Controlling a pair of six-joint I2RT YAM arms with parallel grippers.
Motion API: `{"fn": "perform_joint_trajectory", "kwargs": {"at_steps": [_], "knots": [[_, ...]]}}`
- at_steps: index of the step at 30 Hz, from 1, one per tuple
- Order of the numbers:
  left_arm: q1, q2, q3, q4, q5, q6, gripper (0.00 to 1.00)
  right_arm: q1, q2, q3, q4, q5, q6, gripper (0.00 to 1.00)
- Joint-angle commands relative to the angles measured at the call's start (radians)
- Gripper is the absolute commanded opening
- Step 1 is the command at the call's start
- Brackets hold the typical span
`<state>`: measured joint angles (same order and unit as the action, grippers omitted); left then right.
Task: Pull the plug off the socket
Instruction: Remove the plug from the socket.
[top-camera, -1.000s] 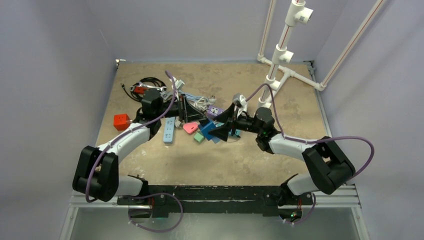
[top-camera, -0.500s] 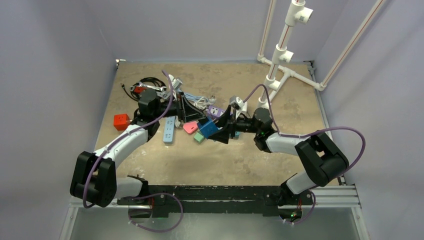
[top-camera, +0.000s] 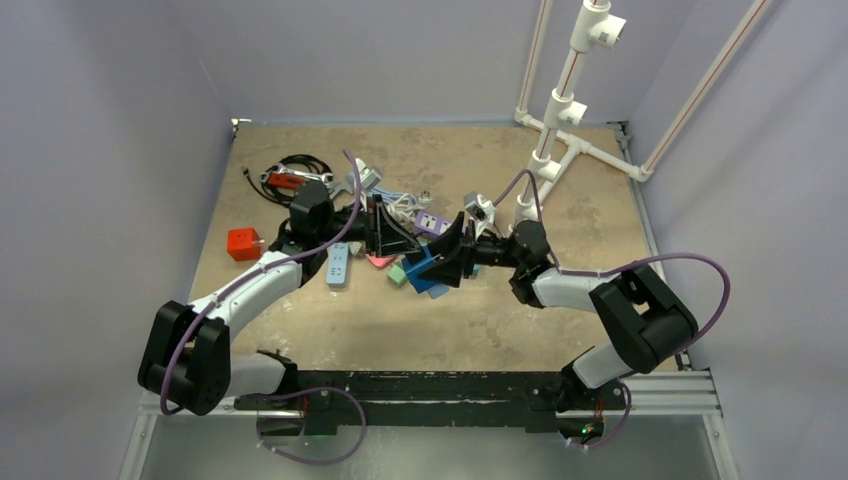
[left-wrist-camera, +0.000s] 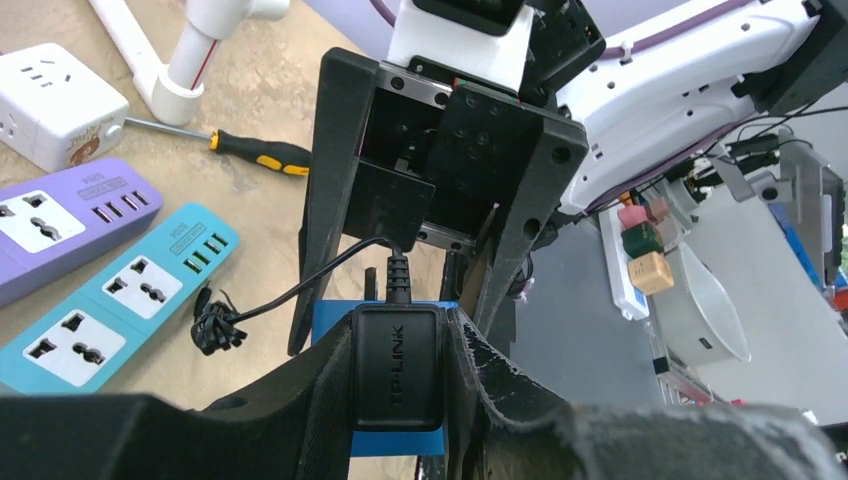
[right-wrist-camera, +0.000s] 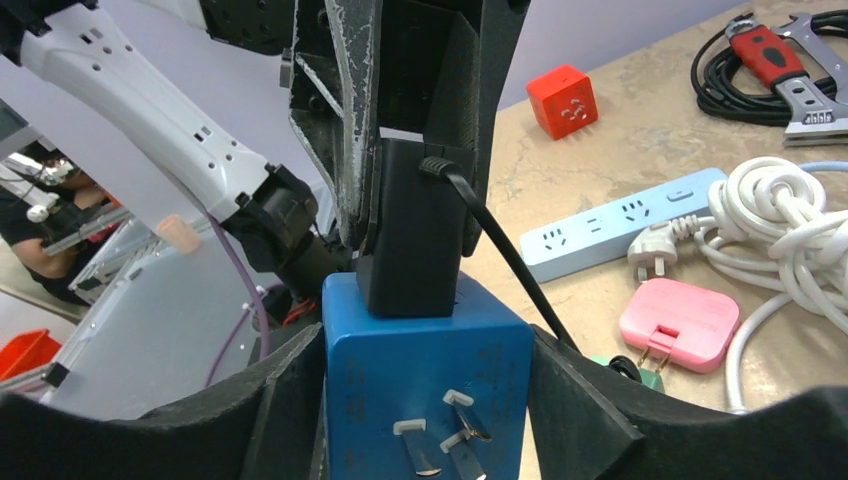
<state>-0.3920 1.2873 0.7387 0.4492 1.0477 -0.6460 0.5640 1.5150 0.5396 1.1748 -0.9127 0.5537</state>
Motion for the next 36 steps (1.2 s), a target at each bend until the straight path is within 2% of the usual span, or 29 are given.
{"fn": "perform_joint_trajectory", "kwargs": {"at_steps": [1, 6, 14, 21, 26, 30, 32, 36], "knots": [[-0.007, -0.024, 0.048, -0.019, 0.020, 0.061, 0.00, -0.002, -0.021, -0.001, 0.063, 0.003, 0.017, 0.61], [-0.006, -0.028, 0.051, -0.016, 0.012, 0.062, 0.00, -0.002, -0.021, 0.002, 0.064, -0.002, 0.022, 0.57], [0.040, -0.084, 0.042, -0.002, -0.007, 0.063, 0.00, -0.002, -0.028, 0.002, 0.052, -0.011, 0.010, 0.00], [0.106, -0.100, 0.031, 0.055, -0.008, 0.020, 0.00, -0.001, -0.051, 0.026, -0.028, -0.048, -0.046, 0.00], [0.104, -0.132, 0.061, -0.137, -0.096, 0.191, 0.00, -0.001, -0.055, 0.034, -0.065, -0.030, -0.050, 0.00], [0.091, -0.125, 0.065, -0.153, -0.095, 0.203, 0.00, -0.001, -0.044, 0.052, -0.128, 0.011, -0.062, 0.00], [0.091, -0.118, 0.066, -0.121, -0.071, 0.168, 0.00, -0.001, -0.037, 0.062, -0.169, 0.033, -0.085, 0.00], [0.091, -0.092, 0.022, 0.112, 0.035, -0.017, 0.00, -0.001, -0.024, 0.085, -0.280, 0.115, -0.172, 0.00]]}}
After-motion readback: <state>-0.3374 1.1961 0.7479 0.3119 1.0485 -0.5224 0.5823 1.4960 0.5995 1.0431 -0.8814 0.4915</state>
